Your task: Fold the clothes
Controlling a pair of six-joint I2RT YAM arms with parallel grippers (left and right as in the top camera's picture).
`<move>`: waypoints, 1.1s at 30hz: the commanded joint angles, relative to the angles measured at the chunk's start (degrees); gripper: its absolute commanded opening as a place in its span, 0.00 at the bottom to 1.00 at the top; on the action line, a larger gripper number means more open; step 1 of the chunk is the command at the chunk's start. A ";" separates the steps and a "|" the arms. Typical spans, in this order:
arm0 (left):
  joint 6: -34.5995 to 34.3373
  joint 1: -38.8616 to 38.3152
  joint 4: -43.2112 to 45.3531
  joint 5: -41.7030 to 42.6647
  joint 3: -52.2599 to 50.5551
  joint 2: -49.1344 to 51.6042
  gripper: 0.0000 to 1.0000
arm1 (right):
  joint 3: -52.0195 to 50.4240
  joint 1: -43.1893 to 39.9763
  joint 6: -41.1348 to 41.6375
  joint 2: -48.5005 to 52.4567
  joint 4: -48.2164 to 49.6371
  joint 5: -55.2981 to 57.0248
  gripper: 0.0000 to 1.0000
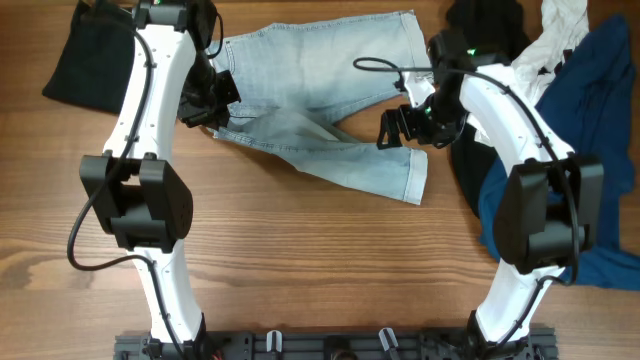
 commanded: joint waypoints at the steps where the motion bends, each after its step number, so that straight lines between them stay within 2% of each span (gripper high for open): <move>1: 1.05 -0.11 -0.26 -1.01 0.55 -0.09 0.04 | -4.04 0.13 -1.86 0.02 4.26 0.55 0.97; 7: 2.10 -0.13 -0.26 -0.98 0.55 -0.09 0.04 | -6.67 0.13 -3.04 0.02 10.86 2.91 0.97; 10: 2.10 -0.13 -0.31 -0.98 0.55 -0.09 0.04 | -6.67 0.13 -4.20 0.02 10.40 2.14 0.82; 14: 2.27 -0.11 -1.29 -1.01 0.55 -0.09 0.04 | -6.67 0.13 -8.20 0.00 6.67 -2.58 0.33; 15: 2.27 -0.11 -1.57 -1.03 0.57 -0.09 0.04 | -6.64 0.13 -8.94 -0.02 5.60 -3.48 0.14; 16: 2.27 -0.11 -1.60 -1.01 0.57 -0.11 0.04 | -6.64 0.13 -9.20 -0.13 4.26 -3.80 0.04; 29: 2.23 -0.13 -1.64 -0.92 0.55 -5.53 0.04 | -6.62 0.87 -14.34 -8.26 -8.44 -10.14 0.04; 31: 2.25 -0.33 -1.64 -0.81 0.55 -6.14 0.04 | -6.62 0.94 -12.37 -8.24 -8.13 -8.63 0.04; 33: 2.25 -0.61 -1.64 -0.74 0.55 -6.34 0.04 | -6.69 0.92 -6.32 -8.24 -5.35 -3.45 0.05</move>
